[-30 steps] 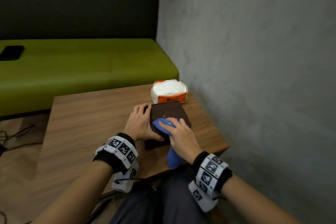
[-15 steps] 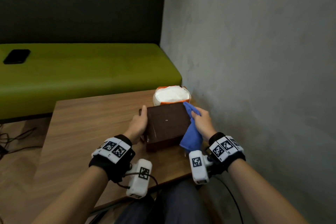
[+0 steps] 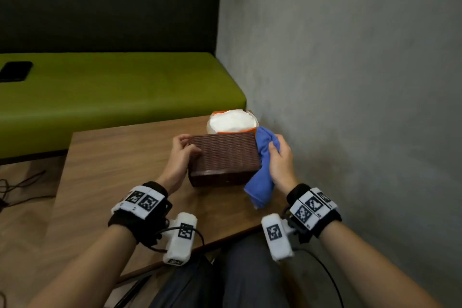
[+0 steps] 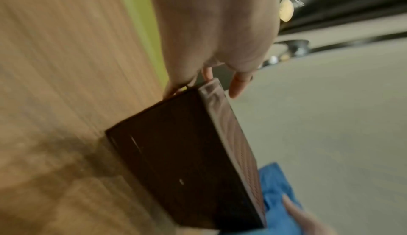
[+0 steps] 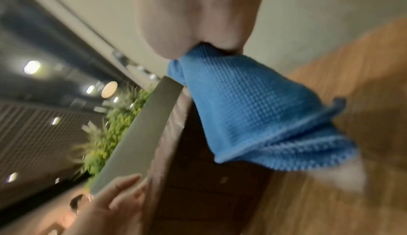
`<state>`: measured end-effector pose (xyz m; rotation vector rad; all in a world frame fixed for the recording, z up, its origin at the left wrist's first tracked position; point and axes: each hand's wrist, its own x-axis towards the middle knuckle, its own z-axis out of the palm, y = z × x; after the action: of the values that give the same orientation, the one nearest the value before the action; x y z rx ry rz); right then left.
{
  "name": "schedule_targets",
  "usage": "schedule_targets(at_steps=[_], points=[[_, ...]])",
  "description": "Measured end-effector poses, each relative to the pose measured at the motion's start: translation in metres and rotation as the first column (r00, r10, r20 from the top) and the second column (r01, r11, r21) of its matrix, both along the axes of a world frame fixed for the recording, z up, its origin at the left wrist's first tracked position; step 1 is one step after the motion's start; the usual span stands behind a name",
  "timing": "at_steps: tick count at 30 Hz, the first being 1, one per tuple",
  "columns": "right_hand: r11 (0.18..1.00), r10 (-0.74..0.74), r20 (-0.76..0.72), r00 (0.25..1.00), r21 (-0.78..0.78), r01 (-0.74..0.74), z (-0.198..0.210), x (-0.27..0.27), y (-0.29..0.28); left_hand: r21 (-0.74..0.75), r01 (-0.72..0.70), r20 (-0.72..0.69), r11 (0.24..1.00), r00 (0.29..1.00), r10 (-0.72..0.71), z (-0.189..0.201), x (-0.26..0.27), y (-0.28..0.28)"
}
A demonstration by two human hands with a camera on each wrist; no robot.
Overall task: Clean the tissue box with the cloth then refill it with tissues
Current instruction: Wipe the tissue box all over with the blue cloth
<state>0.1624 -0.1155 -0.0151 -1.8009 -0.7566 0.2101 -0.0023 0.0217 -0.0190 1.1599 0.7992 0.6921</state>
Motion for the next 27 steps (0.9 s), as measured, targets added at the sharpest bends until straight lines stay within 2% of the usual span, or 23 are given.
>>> schedule_targets(at_steps=[2,5,8,11,15,17,21,22,25,27], points=[[0.997,-0.052,0.007,0.999,-0.059,0.053,0.002,0.001,0.004,0.155,0.017,0.003,0.988,1.0,-0.018,-0.004,0.001,-0.013],[0.992,-0.06,0.037,0.998,-0.105,0.063,0.004,0.001,0.001,0.369,0.007,0.001,0.929,1.0,-0.008,-0.015,-0.001,-0.029],[0.99,-0.068,0.029,0.997,-0.125,0.071,-0.002,-0.002,-0.008,0.583,-0.084,-0.045,0.808,0.99,0.136,-0.034,-0.005,-0.038],[0.993,-0.038,0.018,0.999,-0.114,0.04,-0.014,-0.009,-0.017,0.716,-0.065,-0.094,0.695,0.978,0.188,-0.051,-0.011,-0.049],[0.981,-0.062,0.053,0.997,-0.182,0.071,-0.024,-0.005,-0.021,0.751,0.007,-0.16,0.66,0.972,0.172,-0.052,-0.018,-0.056],[0.976,-0.103,0.1,0.99,-0.184,0.12,-0.019,-0.001,-0.019,0.753,0.161,-0.281,0.638,0.955,0.091,-0.047,-0.019,-0.039],[0.99,-0.043,0.389,0.92,-0.105,0.091,-0.003,-0.008,-0.007,0.517,0.503,-0.519,0.692,0.827,-0.213,-0.035,-0.009,0.003],[0.985,0.001,0.443,0.897,-0.155,0.075,-0.007,-0.012,-0.002,0.487,0.521,-0.533,0.701,0.813,-0.234,-0.035,-0.005,0.006],[0.924,0.193,0.496,0.847,-0.382,0.013,-0.031,-0.035,0.011,0.467,0.448,-0.516,0.762,0.838,-0.176,-0.042,0.004,-0.002],[0.895,0.349,0.525,0.776,-0.432,-0.111,-0.043,-0.056,0.017,0.485,0.39,-0.475,0.783,0.869,-0.139,-0.046,0.003,-0.008]])
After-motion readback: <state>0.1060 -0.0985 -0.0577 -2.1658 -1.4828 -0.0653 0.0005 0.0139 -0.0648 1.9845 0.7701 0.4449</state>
